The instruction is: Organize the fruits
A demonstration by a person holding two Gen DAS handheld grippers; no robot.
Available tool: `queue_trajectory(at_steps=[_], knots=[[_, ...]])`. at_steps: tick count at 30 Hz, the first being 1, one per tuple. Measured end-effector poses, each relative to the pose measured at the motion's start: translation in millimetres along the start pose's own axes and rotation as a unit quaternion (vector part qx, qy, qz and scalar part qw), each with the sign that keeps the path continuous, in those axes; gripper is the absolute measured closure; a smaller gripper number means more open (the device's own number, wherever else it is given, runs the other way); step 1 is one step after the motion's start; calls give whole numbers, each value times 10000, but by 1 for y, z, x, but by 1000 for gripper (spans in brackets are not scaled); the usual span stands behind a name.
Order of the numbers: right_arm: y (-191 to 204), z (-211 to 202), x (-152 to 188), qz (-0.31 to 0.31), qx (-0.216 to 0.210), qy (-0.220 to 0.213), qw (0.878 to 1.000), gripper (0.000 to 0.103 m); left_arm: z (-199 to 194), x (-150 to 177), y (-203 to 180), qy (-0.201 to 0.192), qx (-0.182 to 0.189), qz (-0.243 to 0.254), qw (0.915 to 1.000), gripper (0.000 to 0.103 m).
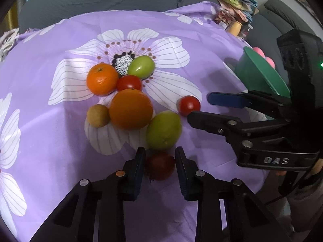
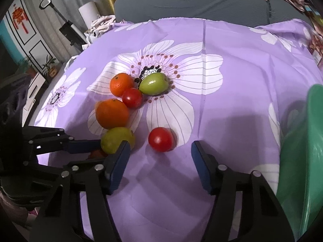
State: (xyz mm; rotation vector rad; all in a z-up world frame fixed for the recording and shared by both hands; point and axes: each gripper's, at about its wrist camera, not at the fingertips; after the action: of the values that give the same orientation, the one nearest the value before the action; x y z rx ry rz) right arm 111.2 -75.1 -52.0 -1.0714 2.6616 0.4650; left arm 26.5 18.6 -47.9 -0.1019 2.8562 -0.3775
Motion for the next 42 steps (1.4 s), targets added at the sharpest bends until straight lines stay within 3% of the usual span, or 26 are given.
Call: queue_trajectory(at_steps=[14, 30, 42], knots=[[6, 21, -16, -199, 331, 312, 9988, 74, -10, 7, 18, -102, 186, -95, 9997, 74], [3, 12, -4, -104, 298, 207, 9993, 74, -9, 16, 17, -71, -37, 48, 10000, 74], [-1, 1, 4, 44, 147, -30, 9999, 75, -28, 18, 19, -192, 178, -122, 9996, 75]])
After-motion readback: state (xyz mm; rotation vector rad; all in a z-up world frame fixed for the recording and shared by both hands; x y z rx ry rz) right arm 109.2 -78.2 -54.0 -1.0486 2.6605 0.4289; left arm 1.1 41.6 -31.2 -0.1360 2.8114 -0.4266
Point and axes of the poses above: each gripper's, at about its wrist camera, not at the fingertips, and z roughly the way its jaws point, y to its left, x to its underside, and after that the axes turned 12 degrees about y, right-handed
